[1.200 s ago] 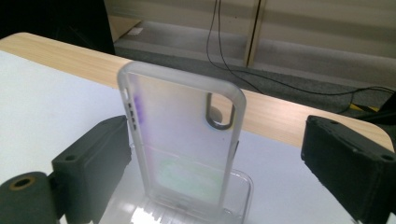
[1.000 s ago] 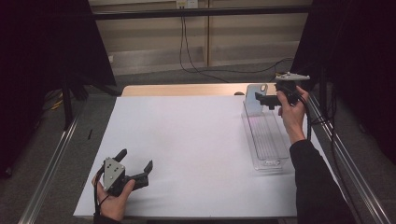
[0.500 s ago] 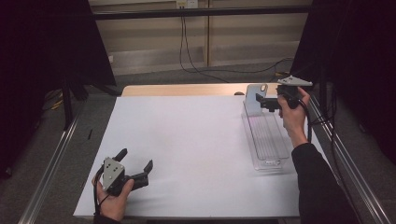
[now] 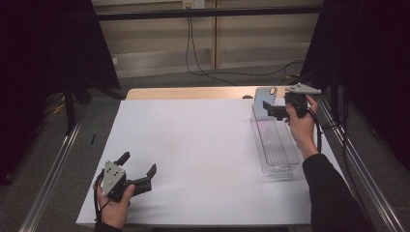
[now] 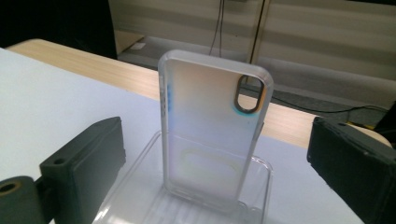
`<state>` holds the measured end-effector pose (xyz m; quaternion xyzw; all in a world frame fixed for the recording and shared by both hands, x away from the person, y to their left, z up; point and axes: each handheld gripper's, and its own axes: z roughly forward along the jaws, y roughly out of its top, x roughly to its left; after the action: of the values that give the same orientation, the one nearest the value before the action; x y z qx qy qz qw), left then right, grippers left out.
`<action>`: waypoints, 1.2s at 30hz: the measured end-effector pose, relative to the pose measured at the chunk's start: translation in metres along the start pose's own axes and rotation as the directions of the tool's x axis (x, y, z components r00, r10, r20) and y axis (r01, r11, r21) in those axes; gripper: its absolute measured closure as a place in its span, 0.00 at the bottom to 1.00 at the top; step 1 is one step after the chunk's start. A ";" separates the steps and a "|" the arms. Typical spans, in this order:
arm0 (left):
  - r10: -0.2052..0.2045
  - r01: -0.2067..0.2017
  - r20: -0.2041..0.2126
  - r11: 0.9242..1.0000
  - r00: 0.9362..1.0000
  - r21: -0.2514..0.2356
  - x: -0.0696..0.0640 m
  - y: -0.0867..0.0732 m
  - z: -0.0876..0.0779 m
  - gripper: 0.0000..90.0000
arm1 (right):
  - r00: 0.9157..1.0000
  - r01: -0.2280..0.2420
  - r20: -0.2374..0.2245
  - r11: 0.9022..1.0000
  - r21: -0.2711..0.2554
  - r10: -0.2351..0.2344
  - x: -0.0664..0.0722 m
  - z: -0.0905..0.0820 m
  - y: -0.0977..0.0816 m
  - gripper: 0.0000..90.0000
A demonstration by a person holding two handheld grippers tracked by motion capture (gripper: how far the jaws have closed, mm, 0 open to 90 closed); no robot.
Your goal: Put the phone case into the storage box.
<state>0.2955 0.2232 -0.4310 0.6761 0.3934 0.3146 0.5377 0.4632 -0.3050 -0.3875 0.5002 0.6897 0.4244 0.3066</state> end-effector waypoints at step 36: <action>-0.025 0.024 0.023 1.000 0.999 0.014 -0.002 -0.002 -0.003 0.02 | 0.999 0.003 0.034 0.984 -0.179 0.003 0.013 -0.072 -0.037 0.02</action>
<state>0.2914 0.2229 -0.4318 0.6785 0.3978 0.2975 0.5413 0.3821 -0.3175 -0.3876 0.4778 0.6436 0.4758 0.3621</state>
